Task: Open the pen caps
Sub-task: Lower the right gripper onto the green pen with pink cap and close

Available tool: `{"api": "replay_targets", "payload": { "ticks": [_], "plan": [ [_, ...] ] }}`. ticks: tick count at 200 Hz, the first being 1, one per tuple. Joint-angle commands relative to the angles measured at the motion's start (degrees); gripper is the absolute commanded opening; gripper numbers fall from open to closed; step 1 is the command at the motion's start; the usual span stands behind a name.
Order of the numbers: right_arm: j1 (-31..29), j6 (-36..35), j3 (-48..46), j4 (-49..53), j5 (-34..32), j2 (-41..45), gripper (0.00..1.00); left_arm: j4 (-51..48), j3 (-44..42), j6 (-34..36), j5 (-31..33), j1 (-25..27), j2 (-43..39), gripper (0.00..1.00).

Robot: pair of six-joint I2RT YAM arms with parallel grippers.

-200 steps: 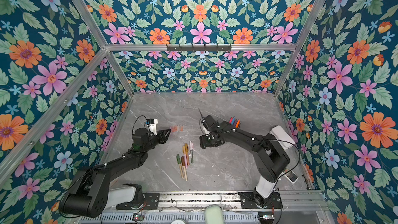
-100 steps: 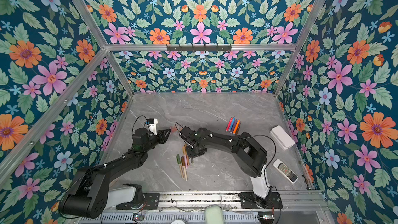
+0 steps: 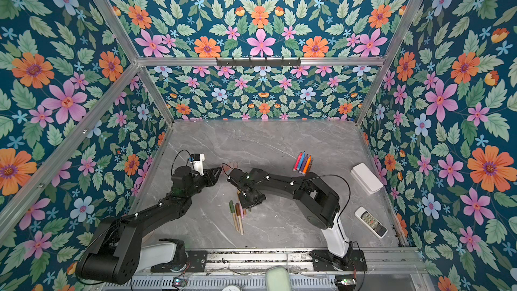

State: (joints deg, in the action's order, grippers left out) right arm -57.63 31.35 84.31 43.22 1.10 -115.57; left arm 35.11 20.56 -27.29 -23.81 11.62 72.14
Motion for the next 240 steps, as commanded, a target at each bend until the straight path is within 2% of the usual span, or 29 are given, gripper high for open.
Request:
{"api": "replay_targets", "payload": {
  "ticks": [1, 124, 157, 199, 220, 240],
  "plan": [
    [-0.13, 0.72, 0.56, 1.68, -0.92, -0.60, 0.29, 0.66, 0.27, 0.13, 0.04, -0.10, 0.02, 0.34],
    [-0.71, 2.33, 0.53, 3.23, -2.51, -2.79, 0.28, 0.35, 0.50, 0.13, -0.09, -0.10, 0.37, 0.34],
    [0.54, 3.91, -0.88, 2.32, -2.06, -3.03, 0.18, 0.13, 0.54, 0.22, 0.16, -0.10, 0.28, 0.34],
    [5.48, 4.53, -7.97, -3.23, 2.41, 1.88, 0.02, 0.58, -0.42, -0.27, 0.21, -0.02, -0.68, 0.34],
    [7.92, 3.41, -10.76, -4.88, 3.38, 5.22, 0.00, 1.89, -0.86, -2.51, -1.74, 0.20, -0.59, 0.35],
    [10.64, 1.34, -13.52, -6.87, 4.00, 9.74, 0.00, 3.13, -0.98, -5.89, -3.40, 1.21, -1.95, 0.39]
  ]
}}
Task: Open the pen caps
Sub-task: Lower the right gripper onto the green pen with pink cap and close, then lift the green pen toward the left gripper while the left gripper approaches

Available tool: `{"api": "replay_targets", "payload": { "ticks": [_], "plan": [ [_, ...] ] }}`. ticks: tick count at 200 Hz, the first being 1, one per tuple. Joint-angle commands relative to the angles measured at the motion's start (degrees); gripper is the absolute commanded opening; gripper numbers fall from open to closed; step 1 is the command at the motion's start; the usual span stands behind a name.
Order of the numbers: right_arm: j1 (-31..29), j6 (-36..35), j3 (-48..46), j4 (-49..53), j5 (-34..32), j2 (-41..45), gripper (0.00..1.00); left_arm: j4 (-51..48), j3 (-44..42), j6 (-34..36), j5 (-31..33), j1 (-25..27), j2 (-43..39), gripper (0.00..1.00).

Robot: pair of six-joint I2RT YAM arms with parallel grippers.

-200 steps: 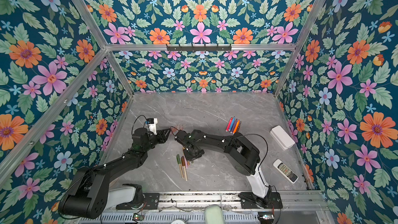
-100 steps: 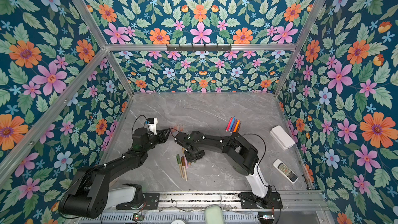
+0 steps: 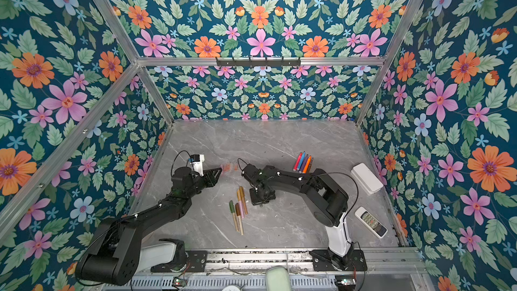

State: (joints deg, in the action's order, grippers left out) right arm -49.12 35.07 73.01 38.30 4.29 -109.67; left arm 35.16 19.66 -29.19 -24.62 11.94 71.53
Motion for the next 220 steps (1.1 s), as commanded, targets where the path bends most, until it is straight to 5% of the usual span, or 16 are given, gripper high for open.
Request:
{"api": "replay_targets", "payload": {
  "ticks": [1, 58, 121, 220],
  "plan": [
    [2.34, -2.51, -2.42, -2.15, 0.89, 4.11, 0.00, 3.03, -0.07, -4.14, -2.61, 0.97, -1.50, 0.40],
    [4.95, -12.24, -9.68, -13.45, 14.39, 17.09, 0.00, -1.19, 3.61, -15.32, -3.81, 11.82, -6.88, 0.48],
    [4.92, -11.47, -10.74, -18.54, 20.18, 20.42, 0.00, 9.49, 4.97, -29.55, -11.36, 13.99, 1.96, 0.47],
    [4.46, -12.00, -11.50, -17.91, 21.93, 21.63, 0.00, 9.85, 8.03, -29.79, -9.64, 16.67, 6.91, 0.45]
  ]
}}
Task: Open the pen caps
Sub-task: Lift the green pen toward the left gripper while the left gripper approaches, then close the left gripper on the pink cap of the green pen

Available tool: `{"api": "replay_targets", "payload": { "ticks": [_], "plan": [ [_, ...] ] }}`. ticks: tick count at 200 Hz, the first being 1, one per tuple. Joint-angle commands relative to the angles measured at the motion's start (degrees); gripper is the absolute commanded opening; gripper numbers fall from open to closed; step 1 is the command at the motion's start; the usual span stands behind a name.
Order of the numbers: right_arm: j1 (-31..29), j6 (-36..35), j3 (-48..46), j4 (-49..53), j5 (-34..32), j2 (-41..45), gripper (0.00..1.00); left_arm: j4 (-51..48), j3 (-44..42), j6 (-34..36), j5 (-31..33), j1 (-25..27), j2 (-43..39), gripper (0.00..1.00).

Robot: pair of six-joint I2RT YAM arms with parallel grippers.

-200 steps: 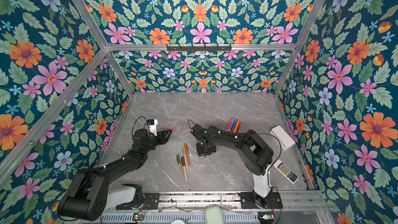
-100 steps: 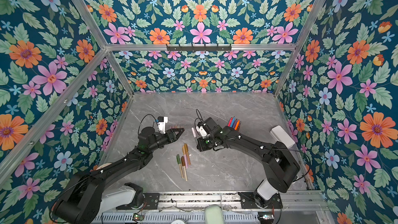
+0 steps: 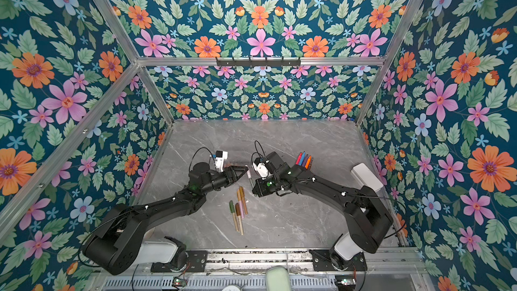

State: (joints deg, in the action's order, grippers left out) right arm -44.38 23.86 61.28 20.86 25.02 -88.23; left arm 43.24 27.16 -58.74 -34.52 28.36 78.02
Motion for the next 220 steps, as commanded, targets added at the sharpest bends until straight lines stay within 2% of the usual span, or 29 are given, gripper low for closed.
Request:
{"api": "replay_targets", "payload": {
  "ticks": [1, 46, 113, 141, 157, 172, 220],
  "plan": [
    [-0.32, -0.85, 0.29, -0.43, 1.19, 0.17, 0.00, 1.76, 0.53, -0.23, 0.25, 0.32, 0.44, 0.45],
    [-0.71, -0.74, 1.02, 0.50, 0.33, -0.30, 0.00, 1.79, 1.56, -0.32, 0.51, 1.43, 1.41, 0.41],
    [-0.71, -0.57, 1.39, 1.46, -1.98, -0.37, 0.00, 1.99, 1.67, -0.15, 0.11, 1.96, 1.30, 0.11],
    [-0.71, -0.43, 1.41, 1.46, -2.25, -0.37, 0.00, 2.00, 1.65, -0.10, 0.22, 2.03, 0.73, 0.02],
    [-0.71, -0.01, 1.13, 0.37, -1.99, -0.45, 0.16, 2.01, 1.74, -0.09, 0.00, 2.05, 0.56, 0.01],
    [-0.69, 0.64, 1.04, -0.97, -1.64, -0.91, 0.23, 2.18, 1.85, -0.21, -0.19, 2.05, 0.60, 0.00],
    [-0.71, 1.36, 2.60, -2.40, -1.64, -3.34, 0.23, 2.71, 1.68, -0.59, -0.38, 2.05, -0.30, 0.00]
  ]
}}
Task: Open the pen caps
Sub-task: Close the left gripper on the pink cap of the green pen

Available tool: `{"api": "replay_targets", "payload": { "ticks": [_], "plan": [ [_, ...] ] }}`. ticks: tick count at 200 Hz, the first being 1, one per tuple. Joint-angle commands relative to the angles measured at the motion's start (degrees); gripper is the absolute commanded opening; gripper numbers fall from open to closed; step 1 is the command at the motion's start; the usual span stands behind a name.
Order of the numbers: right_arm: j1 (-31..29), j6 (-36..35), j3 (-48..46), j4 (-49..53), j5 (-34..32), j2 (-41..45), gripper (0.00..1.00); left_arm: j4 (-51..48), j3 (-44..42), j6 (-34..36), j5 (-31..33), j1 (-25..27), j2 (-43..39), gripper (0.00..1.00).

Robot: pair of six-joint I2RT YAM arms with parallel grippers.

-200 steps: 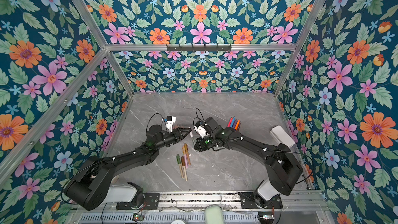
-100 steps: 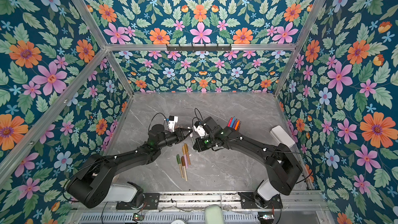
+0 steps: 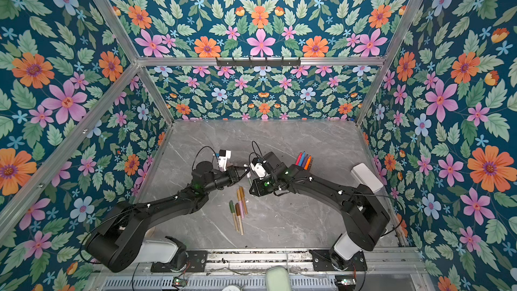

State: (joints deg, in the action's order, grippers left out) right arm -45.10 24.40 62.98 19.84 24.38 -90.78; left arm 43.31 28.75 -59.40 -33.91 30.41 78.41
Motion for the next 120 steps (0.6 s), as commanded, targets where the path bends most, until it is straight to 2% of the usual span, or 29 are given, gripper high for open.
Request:
{"api": "replay_targets", "payload": {
  "ticks": [1, 23, 37, 71, 120],
  "plan": [
    [0.01, 0.82, 0.95, -1.38, -1.00, -0.79, 0.23, 2.65, 0.08, 0.07, -0.94, 0.04, -0.75, 0.00],
    [-0.06, 1.07, 1.25, -1.81, -1.44, -0.80, 0.17, 2.52, -0.27, 0.25, -0.63, 0.00, -0.91, 0.00],
    [-0.11, 1.09, 1.20, -1.88, -1.53, -0.72, 0.00, 2.57, -0.34, 0.41, -0.49, 0.00, -0.81, 0.00],
    [-1.02, 0.64, 0.29, -1.26, -1.96, -0.71, 0.00, -0.29, 1.80, 2.98, -0.29, -1.28, -0.80, 0.00],
    [-4.73, 3.46, -3.77, -4.77, -3.03, -0.54, 0.00, -4.24, 9.23, 6.47, -1.23, -10.31, -0.13, 0.00]
  ]
}}
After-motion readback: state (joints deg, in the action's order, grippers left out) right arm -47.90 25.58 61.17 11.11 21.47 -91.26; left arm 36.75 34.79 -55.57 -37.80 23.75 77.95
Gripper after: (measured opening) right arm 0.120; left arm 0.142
